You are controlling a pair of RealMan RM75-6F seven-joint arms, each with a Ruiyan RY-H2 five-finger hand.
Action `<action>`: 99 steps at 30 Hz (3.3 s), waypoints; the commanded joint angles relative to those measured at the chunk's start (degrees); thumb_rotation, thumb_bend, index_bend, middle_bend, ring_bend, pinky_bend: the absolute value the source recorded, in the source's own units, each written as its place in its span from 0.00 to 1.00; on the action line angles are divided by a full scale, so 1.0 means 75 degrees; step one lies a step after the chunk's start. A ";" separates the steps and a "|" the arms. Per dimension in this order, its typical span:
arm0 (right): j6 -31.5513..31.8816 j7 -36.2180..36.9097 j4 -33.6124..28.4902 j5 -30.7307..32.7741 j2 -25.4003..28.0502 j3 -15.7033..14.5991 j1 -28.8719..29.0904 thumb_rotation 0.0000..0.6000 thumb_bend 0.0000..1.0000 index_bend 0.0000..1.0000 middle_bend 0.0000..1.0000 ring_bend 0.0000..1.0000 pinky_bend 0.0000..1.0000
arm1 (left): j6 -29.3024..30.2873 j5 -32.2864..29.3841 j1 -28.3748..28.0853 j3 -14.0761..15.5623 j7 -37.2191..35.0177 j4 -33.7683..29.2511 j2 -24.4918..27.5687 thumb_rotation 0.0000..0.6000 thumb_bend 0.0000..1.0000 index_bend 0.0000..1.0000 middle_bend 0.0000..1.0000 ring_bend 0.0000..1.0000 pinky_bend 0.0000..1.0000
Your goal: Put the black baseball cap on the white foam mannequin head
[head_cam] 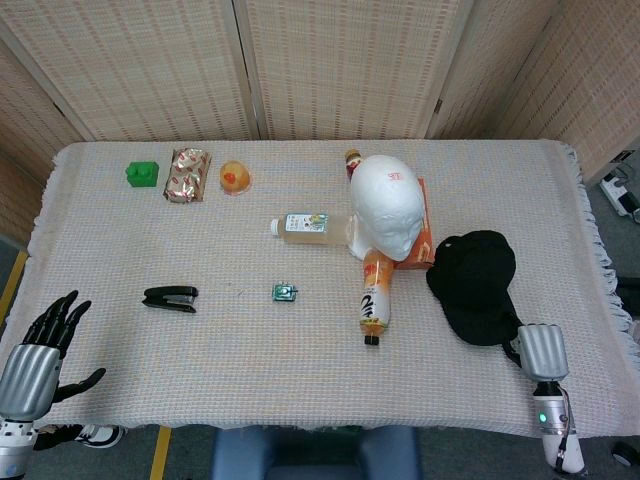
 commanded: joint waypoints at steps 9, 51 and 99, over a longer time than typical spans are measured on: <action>0.0226 0.0580 -0.0228 0.0427 0.0026 0.0472 0.0254 1.00 0.39 0.67 1.00 1.00 1.00 | 0.0105 -0.0130 0.0065 -0.0112 0.0132 0.0011 -0.0081 1.00 0.18 0.11 0.00 0.02 0.20; 0.0643 -0.0166 -0.2320 0.2169 0.1305 0.2998 0.2629 1.00 0.37 0.86 1.00 1.00 1.00 | -0.0048 -0.0319 0.0029 -0.0240 0.0061 0.0150 -0.0105 1.00 0.20 0.11 0.00 0.02 0.20; 0.1824 -0.2631 -0.6197 0.0066 0.1729 0.1215 0.3535 1.00 0.37 0.86 1.00 1.00 1.00 | -0.0078 -0.0662 -0.0015 -0.0468 0.0135 0.0157 -0.0158 1.00 0.20 0.11 0.00 0.02 0.21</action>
